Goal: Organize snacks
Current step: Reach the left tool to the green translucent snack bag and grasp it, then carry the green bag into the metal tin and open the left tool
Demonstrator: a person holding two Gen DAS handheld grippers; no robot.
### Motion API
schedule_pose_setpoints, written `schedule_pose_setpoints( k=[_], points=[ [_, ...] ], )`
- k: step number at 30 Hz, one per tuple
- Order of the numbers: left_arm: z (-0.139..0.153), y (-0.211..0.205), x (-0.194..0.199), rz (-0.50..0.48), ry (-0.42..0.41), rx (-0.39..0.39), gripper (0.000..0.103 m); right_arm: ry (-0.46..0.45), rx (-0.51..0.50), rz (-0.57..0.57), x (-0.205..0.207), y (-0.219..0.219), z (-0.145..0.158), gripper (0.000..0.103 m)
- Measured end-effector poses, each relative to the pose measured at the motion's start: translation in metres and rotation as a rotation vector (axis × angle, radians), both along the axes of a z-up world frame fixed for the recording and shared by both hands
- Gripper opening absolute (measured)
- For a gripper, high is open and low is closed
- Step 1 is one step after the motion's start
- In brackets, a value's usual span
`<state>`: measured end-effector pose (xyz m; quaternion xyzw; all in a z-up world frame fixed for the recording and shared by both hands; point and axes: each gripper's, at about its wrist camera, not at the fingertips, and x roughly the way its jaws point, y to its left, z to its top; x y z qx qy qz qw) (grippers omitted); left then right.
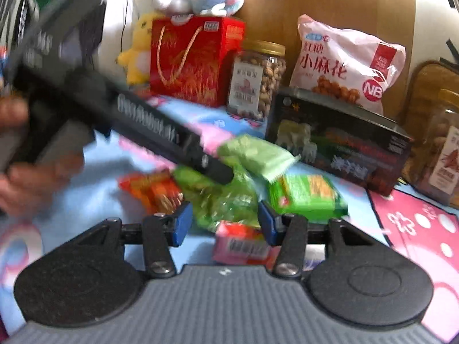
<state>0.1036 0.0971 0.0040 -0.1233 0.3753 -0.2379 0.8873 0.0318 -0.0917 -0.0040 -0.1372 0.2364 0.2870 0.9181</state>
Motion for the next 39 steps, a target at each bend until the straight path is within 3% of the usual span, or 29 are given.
schedule_pose_setpoints(
  k=[2,6,10,15,18,22,25,26,27,30,39],
  points=[
    [0.002,-0.006,-0.007,-0.044,0.005,-0.038,0.043,-0.02,-0.036,-0.013,-0.01,-0.004,-0.005,0.054],
    [0.001,-0.026,-0.014,-0.065,0.002,-0.017,0.043,0.008,-0.003,-0.062,-0.009,-0.021,-0.005,0.054],
    [-0.004,-0.038,-0.013,-0.069,0.053,-0.068,0.043,0.042,0.029,-0.14,-0.002,-0.036,-0.007,0.055],
    [-0.005,-0.044,-0.009,-0.043,0.079,-0.09,0.043,0.107,0.088,-0.215,0.007,-0.049,-0.009,0.076],
    [-0.007,-0.045,-0.004,-0.029,0.104,-0.095,0.043,0.122,0.081,-0.186,0.015,-0.047,-0.011,0.076],
    [-0.011,-0.053,0.0,-0.019,0.1,-0.081,0.042,0.144,0.115,-0.167,0.019,-0.05,-0.012,0.069],
    [-0.011,-0.054,0.002,0.008,0.1,-0.077,0.034,0.14,0.153,-0.167,0.016,-0.056,-0.012,0.05],
    [-0.012,-0.052,0.003,0.01,0.108,-0.085,0.029,0.142,0.169,-0.163,0.015,-0.058,-0.012,0.037],
    [-0.012,-0.05,0.003,0.015,0.119,-0.094,0.027,0.142,0.176,-0.163,0.013,-0.059,-0.012,0.034],
    [-0.011,-0.043,-0.004,0.027,0.111,-0.106,0.021,0.118,0.181,-0.144,0.007,-0.057,-0.01,0.032],
    [-0.001,-0.022,-0.039,0.074,0.084,-0.122,0.019,0.048,0.169,-0.05,-0.018,-0.037,-0.002,0.031]
  ],
)
